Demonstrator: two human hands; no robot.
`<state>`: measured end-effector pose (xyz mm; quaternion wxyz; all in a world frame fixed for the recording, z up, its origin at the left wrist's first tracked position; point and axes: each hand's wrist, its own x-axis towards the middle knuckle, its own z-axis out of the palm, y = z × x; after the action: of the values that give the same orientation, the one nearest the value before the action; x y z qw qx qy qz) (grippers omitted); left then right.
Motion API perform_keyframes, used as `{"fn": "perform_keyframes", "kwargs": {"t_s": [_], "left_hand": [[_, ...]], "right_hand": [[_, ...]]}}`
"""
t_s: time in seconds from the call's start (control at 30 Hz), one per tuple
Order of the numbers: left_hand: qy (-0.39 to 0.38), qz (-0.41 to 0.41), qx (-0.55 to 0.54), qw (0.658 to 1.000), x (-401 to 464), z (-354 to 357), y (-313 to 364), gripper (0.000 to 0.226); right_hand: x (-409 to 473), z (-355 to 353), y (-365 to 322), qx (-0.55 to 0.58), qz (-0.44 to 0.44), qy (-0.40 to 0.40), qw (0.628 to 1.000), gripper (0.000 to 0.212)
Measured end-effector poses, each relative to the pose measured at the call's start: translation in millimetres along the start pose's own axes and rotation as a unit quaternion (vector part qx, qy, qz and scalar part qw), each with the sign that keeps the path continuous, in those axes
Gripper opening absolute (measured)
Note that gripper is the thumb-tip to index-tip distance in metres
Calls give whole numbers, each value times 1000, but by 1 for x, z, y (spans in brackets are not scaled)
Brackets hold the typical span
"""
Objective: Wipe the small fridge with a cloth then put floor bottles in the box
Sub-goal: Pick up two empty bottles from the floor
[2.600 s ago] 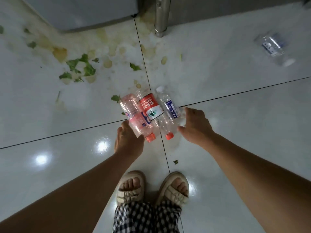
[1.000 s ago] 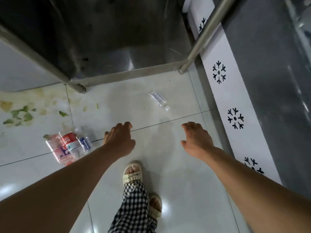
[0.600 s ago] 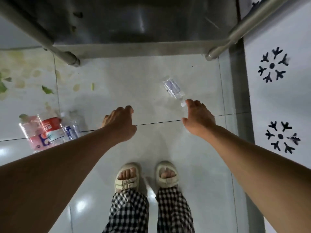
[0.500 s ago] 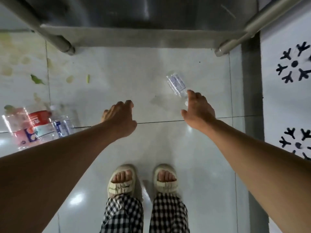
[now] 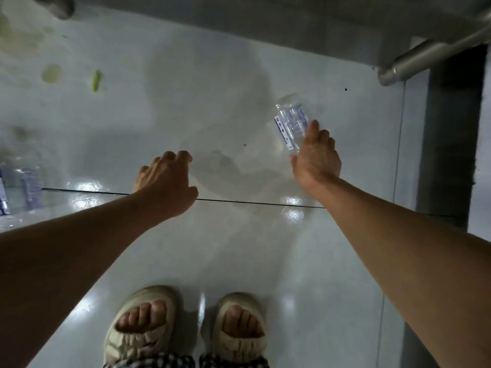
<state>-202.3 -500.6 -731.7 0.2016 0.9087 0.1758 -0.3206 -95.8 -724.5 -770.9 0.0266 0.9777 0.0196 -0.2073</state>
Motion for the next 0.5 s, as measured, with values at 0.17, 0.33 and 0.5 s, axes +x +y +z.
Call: {"fn": "perform_keyframes", "kwargs": {"t_s": [0.17, 0.33, 0.5], "left_hand": [[4, -35, -41, 999, -29, -18, -9, 60], [17, -88, -117, 989, -83, -56, -23, 61], [33, -135, -178, 974, -147, -91, -53, 61]], "right_hand": [[-35, -23, -14, 11, -32, -35, 999, 77], [-88, -69, -54, 4, -105, -64, 992, 76], [-137, -123, -114, -1, -172, -83, 982, 72]]}}
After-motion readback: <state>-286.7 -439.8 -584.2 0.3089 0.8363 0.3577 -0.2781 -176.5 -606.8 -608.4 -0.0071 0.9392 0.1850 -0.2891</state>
